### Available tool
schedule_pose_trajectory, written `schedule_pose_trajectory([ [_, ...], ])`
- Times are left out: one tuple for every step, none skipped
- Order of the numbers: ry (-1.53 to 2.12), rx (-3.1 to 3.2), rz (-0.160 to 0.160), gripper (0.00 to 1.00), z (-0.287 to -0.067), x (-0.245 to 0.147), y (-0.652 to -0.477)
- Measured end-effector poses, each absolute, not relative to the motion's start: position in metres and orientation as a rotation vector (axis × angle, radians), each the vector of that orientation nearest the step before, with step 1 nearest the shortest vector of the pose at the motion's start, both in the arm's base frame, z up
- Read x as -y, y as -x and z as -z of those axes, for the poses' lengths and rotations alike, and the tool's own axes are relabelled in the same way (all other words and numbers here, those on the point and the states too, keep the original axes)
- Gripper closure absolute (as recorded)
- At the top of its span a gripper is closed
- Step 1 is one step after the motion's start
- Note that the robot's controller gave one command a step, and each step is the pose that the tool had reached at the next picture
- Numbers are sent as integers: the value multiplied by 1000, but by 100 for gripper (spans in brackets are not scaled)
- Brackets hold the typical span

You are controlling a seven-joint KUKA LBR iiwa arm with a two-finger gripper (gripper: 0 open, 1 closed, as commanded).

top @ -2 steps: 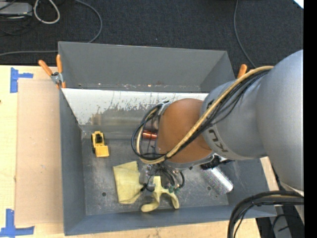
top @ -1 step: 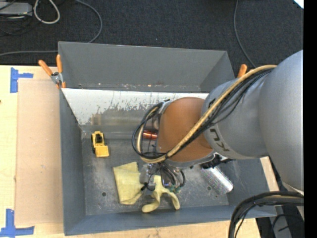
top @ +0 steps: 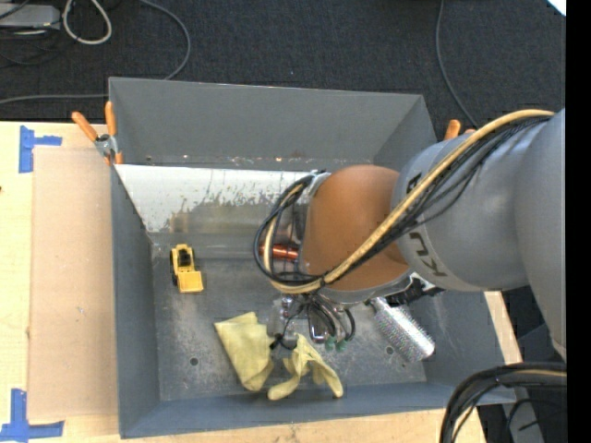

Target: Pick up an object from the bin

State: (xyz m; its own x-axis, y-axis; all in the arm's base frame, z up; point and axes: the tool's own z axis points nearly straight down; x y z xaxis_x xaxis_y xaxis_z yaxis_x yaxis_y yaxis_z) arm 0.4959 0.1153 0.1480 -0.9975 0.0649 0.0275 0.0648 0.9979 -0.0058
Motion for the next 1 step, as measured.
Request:
schedule_pose_trajectory([
  [101, 3120, -5, 100, -185, -116, -498],
])
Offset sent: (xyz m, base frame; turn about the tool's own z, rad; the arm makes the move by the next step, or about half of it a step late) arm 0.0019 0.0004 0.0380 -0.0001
